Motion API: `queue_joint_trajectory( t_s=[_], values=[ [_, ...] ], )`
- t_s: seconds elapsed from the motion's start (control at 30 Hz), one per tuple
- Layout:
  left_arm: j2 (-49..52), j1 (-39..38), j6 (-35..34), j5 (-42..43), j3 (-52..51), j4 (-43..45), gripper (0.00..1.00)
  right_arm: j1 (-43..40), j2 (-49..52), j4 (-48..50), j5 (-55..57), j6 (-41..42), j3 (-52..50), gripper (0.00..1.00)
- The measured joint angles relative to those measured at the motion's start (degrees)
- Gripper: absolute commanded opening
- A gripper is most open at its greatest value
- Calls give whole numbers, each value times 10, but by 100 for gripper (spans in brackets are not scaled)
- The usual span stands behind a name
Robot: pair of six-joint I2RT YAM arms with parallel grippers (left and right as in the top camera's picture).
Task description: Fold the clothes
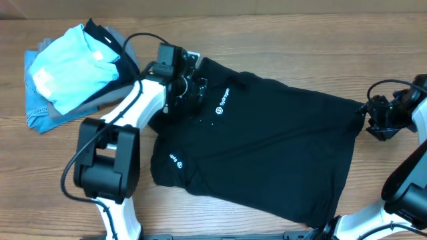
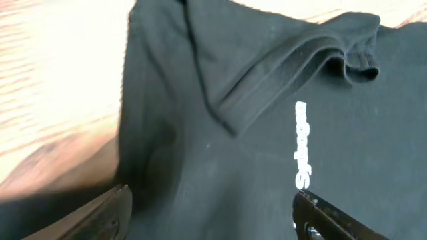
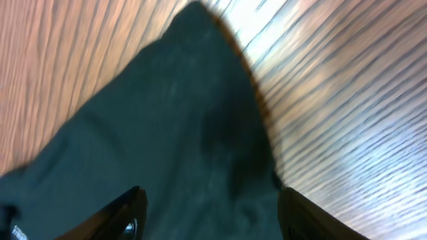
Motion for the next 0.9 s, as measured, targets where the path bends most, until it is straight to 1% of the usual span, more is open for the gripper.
queue_joint_trajectory(
  t_s=[0.13, 0.27, 0.4, 0.47, 0.5, 0.53, 0.6, 0.67, 0.77, 0.8, 0.9],
  values=[
    [35, -11, -5, -13, 0, 52, 64, 0, -5, -32, -41, -20, 10, 66],
    [71, -13, -9, -40, 0, 87, 50, 0, -35, -71, -84, -30, 12, 66],
    [79, -11, -15, -86, 7, 93, 27, 0, -90, -103, -108, -45, 13, 66],
    [83, -10, -28, -119, 12, 90, 18, 0, -116, -115, -113, -51, 15, 66],
    [85, -10, -36, -137, 15, 88, 17, 0, -126, -120, -115, -53, 16, 67],
    [86, -7, -43, -155, 17, 87, 17, 0, -133, -122, -117, -55, 16, 70],
    [87, 3, -58, -176, 21, 82, 16, 1, -139, -122, -120, -57, 17, 73],
    [87, 23, -69, -187, 29, 63, 14, 4, -139, -118, -115, -60, 16, 74],
    [96, 64, -85, -189, 63, 12, 15, 16, -139, -104, -94, -58, 5, 75],
    [101, 77, -86, -187, 75, -2, 16, 22, -139, -98, -87, -57, -3, 74],
    [116, 106, -85, -164, 117, -44, 27, 34, -138, -87, -71, -54, -31, 74]
  ],
)
